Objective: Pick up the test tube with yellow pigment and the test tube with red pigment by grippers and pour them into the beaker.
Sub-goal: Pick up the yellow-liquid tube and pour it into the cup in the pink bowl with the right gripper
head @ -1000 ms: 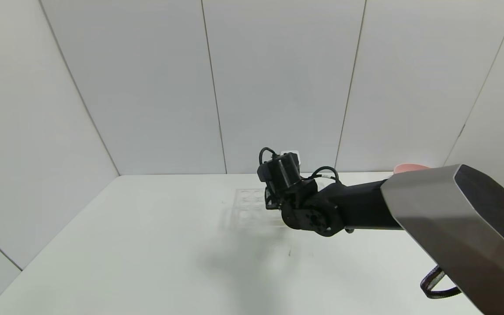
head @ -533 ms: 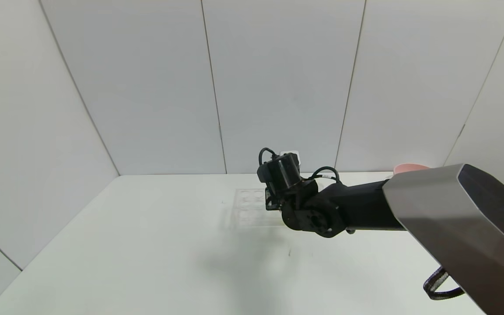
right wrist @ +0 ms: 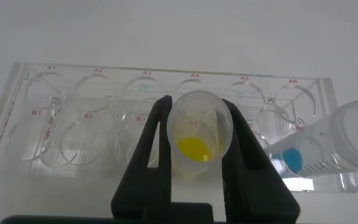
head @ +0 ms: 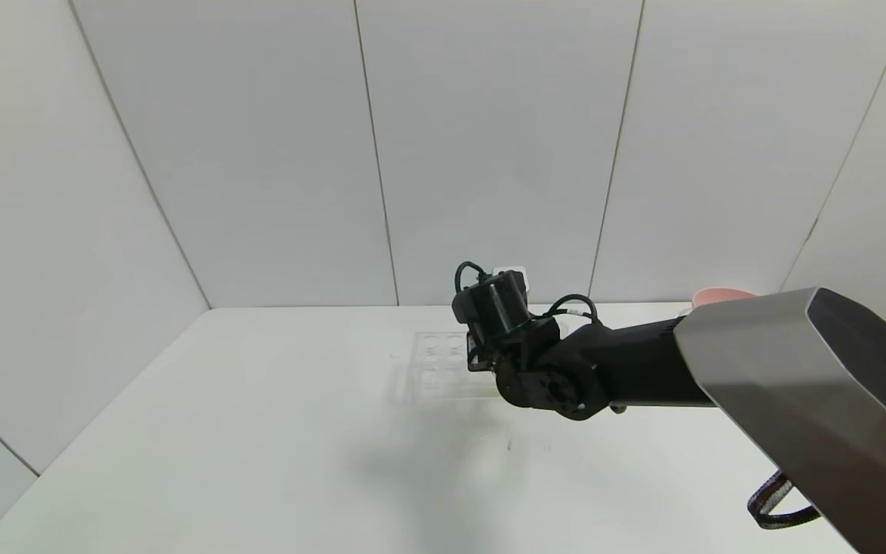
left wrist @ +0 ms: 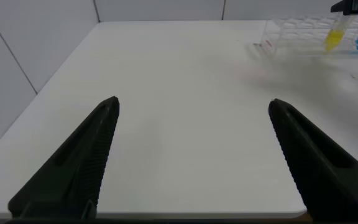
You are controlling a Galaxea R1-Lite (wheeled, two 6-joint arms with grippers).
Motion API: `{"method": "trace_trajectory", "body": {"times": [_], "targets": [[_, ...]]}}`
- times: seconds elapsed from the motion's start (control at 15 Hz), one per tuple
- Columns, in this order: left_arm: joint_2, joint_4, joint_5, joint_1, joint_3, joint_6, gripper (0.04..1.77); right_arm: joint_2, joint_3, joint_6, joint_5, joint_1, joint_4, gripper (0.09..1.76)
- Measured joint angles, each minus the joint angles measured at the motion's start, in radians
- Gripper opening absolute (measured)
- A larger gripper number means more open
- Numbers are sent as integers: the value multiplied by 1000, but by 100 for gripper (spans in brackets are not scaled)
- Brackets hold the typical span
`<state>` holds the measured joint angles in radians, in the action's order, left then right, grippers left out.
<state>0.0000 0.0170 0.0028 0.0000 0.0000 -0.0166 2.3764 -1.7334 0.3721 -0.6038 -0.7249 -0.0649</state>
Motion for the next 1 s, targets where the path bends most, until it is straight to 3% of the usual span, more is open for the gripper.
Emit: {"method": "trace_trajectory", "body": {"times": [0.6,1.0], "targets": [[0,0,0,0,0,0,172,-125,-7,-107,-1,-4,3,52],[0,0,0,0,0,0,172,-173,-6,-113,-2,-10,1,52]]}}
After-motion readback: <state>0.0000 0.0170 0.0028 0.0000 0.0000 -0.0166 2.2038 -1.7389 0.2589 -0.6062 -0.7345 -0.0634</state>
